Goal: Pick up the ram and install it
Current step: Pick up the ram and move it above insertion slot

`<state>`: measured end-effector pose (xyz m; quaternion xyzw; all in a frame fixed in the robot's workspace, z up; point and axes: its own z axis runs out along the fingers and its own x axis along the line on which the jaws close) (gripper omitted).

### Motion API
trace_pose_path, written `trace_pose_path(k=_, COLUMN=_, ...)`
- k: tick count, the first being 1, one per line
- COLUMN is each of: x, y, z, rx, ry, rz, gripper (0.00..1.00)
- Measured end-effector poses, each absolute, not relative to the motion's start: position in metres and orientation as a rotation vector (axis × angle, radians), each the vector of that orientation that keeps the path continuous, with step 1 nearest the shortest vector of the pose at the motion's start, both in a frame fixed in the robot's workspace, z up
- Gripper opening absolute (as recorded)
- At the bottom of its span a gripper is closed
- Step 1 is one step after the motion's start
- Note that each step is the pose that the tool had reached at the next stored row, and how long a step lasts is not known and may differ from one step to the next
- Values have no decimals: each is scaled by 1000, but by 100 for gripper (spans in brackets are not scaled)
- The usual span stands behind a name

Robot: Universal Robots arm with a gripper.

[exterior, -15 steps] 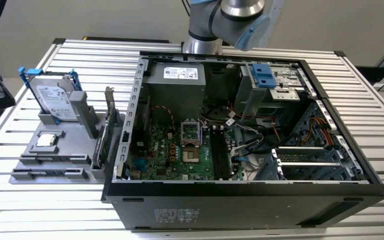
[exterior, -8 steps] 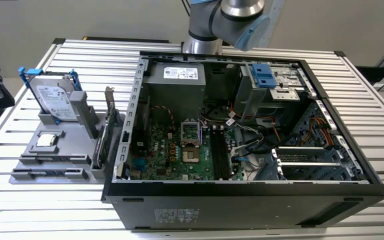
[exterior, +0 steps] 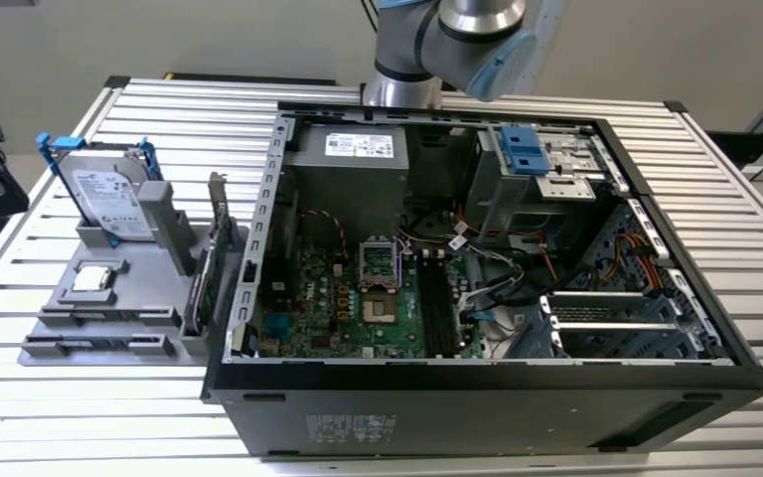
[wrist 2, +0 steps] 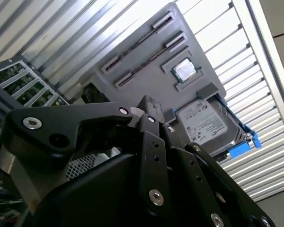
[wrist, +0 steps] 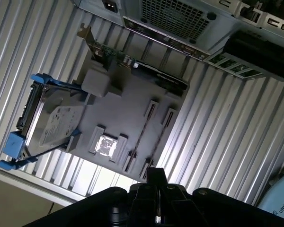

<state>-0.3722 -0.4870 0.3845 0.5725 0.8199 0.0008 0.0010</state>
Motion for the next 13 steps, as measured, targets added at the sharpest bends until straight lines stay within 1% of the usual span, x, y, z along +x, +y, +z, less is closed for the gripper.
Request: trace_pose_path(k=13, x=-372, y=-487, z=384, rx=2014, ry=2408, rz=2, gripper=0)
